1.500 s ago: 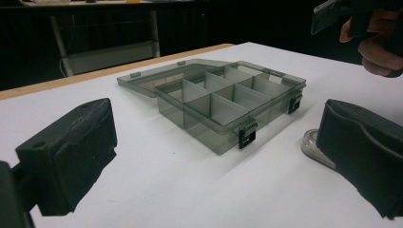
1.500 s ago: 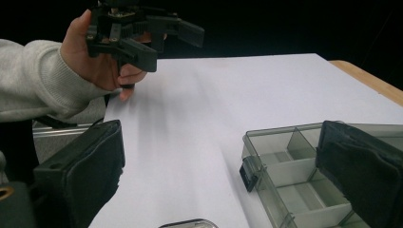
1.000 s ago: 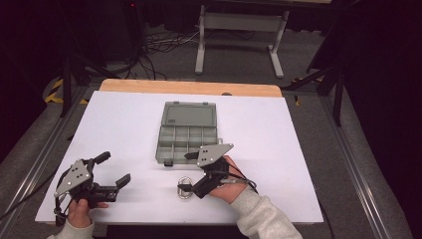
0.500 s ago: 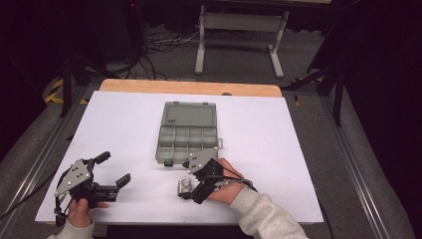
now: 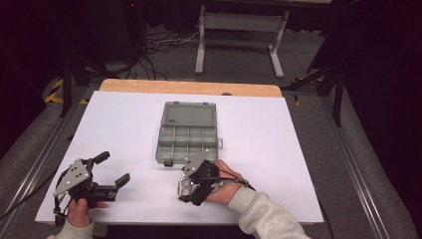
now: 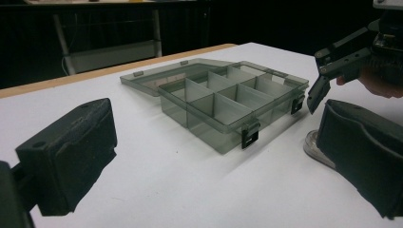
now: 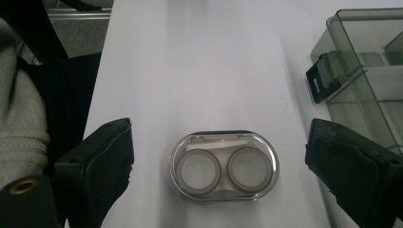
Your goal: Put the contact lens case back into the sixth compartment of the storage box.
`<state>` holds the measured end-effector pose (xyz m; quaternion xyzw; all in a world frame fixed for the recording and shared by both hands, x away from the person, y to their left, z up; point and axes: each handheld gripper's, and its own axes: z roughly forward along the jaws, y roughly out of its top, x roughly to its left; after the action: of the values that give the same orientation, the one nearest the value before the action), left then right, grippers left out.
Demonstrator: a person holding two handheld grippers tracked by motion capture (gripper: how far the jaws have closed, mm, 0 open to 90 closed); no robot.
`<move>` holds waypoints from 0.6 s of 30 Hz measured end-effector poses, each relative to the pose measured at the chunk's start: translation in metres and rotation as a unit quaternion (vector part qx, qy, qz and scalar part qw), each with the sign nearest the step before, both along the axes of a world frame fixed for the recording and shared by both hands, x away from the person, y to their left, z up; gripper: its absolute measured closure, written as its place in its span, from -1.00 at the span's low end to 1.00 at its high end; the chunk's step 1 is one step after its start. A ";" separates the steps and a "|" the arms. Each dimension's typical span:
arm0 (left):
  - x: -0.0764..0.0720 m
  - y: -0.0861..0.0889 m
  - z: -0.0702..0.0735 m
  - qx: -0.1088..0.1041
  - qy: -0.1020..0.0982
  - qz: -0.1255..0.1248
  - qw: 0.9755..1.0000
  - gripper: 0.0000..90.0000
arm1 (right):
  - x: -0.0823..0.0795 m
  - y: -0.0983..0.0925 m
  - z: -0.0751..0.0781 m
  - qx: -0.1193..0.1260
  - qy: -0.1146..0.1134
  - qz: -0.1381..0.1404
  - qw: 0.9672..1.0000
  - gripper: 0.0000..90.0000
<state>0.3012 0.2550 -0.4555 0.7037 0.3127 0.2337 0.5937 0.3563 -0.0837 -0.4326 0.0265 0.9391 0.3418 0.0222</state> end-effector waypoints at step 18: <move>0.000 -0.002 0.000 0.004 -0.001 -0.007 1.000 -0.99 | 0.003 0.007 -0.010 -0.057 0.020 -0.001 0.998 -0.67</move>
<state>0.3007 0.2528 -0.4553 0.7080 0.3061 0.2319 0.5926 0.3596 -0.0765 -0.4431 0.0332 0.9573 0.2872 0.0052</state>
